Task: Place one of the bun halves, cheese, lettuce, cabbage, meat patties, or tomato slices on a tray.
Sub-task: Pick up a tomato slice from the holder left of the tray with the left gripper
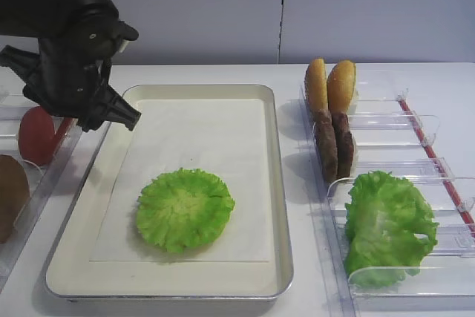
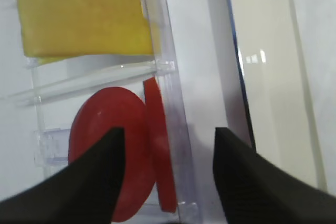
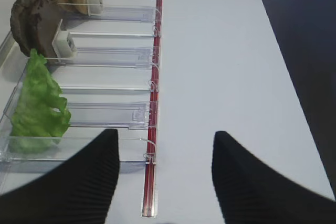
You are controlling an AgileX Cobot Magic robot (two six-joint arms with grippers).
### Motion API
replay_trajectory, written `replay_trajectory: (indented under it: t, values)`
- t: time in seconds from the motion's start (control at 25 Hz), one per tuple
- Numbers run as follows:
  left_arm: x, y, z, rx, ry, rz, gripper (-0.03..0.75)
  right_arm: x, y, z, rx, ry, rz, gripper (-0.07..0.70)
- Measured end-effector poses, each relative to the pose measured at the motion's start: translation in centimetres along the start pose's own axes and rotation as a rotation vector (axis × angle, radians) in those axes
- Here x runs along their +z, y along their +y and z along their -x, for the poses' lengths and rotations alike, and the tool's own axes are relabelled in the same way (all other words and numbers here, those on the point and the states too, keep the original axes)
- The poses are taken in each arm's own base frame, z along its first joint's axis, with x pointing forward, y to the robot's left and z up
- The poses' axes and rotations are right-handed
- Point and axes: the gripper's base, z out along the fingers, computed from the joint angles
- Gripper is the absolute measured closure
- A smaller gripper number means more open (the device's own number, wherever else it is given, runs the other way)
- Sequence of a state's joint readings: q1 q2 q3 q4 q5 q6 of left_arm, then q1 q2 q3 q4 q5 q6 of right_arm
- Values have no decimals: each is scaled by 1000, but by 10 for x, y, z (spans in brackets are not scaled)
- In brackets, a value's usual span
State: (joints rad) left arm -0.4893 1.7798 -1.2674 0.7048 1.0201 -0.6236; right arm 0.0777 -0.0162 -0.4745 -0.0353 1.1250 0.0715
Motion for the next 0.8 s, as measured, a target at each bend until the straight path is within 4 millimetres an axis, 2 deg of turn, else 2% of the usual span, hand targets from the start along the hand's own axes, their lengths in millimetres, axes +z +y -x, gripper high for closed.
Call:
replay_trajectory:
  t: [0.28, 0.8]
  values:
    - [11, -7, -1, 19, 34, 8, 360, 0, 0, 0, 0, 0, 0, 195]
    - [11, -5, -2, 30, 35, 30, 424, 0, 0, 0, 0, 0, 0, 195]
